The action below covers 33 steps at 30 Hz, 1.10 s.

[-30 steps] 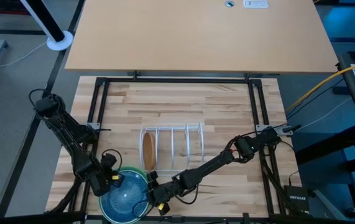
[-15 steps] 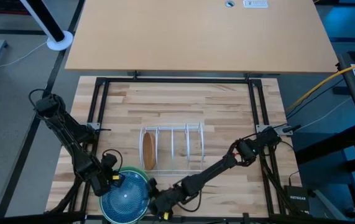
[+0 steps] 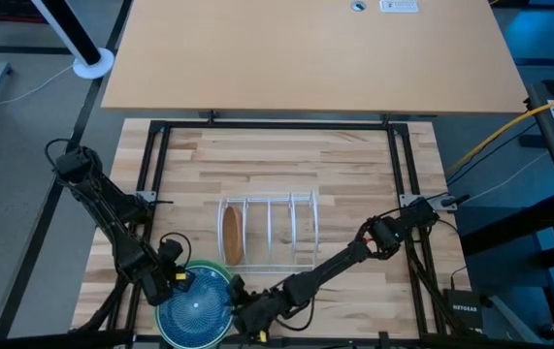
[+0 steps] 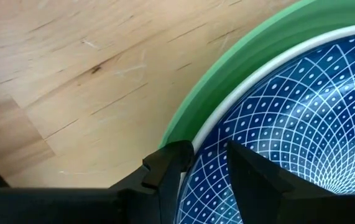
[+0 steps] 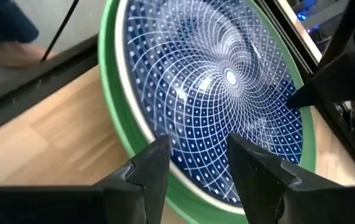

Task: Sort dishes
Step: Put the blue plate into the dish rack

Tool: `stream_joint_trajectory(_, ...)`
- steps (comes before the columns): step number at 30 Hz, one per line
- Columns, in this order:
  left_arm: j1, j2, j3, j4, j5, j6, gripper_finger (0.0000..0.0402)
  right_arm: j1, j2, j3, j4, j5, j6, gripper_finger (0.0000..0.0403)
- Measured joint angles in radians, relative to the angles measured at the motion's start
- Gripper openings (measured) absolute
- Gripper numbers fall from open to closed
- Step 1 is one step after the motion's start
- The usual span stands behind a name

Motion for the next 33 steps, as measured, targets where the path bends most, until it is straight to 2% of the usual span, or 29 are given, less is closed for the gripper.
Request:
stream_joint_trajectory(15, 0.000, 0.000, 0.000, 0.013, 0.000, 0.000, 0.0123, -0.001, 0.000, 0.001, -0.014, -0.018, -0.099, 0.0165)
stream_joint_trajectory(24, 0.002, 0.000, 0.000, 0.033, 0.002, -0.005, 0.0123, 0.009, 0.000, 0.001, 0.008, 0.010, -0.152, 0.0165)
stream_joint_trajectory(33, 0.034, 0.000, 0.001, 0.125, 0.000, 0.014, 0.0123, -0.010, 0.000, 0.001, -0.005, 0.029, -0.150, 0.0165)
